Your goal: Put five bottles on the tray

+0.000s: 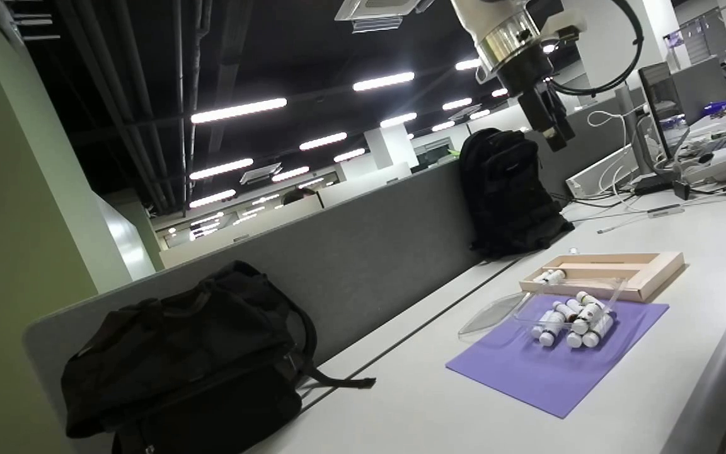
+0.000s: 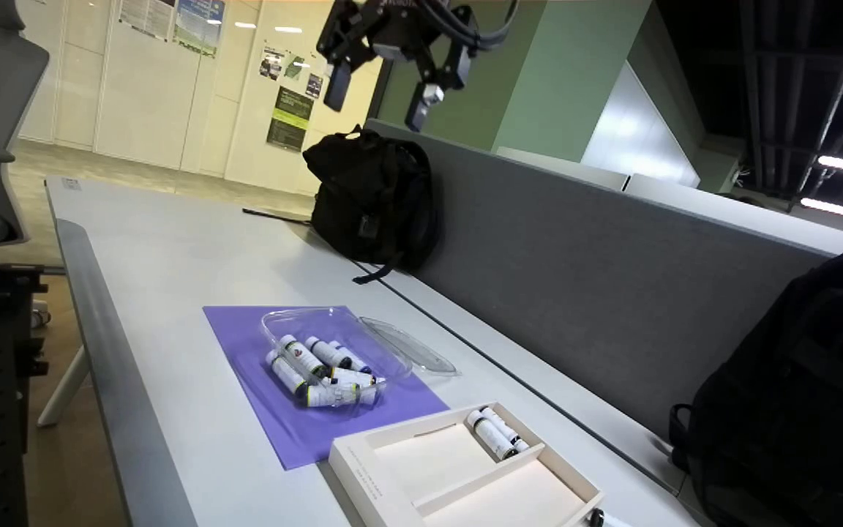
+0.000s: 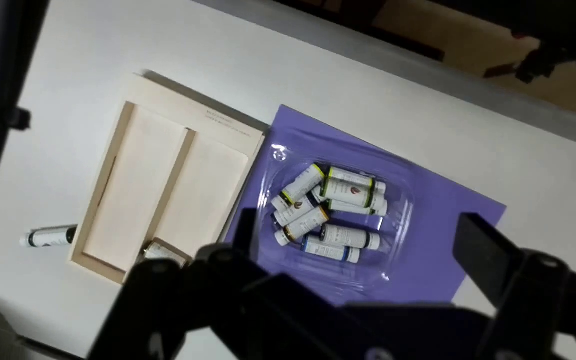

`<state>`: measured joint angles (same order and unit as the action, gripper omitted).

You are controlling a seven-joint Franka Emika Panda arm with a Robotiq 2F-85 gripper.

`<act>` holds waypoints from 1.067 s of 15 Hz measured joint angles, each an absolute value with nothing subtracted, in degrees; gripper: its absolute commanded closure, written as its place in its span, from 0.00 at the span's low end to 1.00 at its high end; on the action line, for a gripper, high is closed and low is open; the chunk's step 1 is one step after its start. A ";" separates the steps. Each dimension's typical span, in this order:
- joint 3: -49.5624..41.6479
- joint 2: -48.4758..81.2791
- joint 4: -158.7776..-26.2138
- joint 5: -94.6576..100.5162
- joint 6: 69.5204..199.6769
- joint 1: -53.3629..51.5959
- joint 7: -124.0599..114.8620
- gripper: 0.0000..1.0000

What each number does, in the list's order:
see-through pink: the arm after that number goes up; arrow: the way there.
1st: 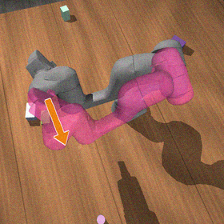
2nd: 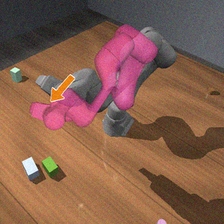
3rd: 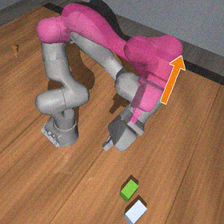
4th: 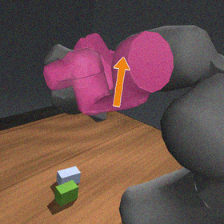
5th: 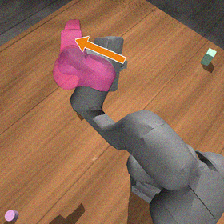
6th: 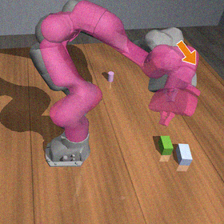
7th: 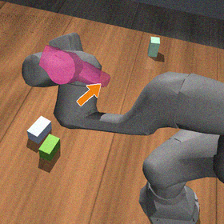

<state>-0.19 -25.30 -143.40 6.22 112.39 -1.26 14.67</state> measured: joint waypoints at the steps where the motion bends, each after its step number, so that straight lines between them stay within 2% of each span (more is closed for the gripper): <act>1: 0.12 -22.78 -143.15 8.74 114.30 -1.36 15.54 0.00; 6: 3.16 -11.26 -142.23 20.62 126.35 -1.65 15.50 0.00; 16: 3.11 -11.93 -142.76 24.27 127.63 -1.74 15.84 0.00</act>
<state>3.11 -11.93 -142.76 24.27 127.63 -1.74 15.84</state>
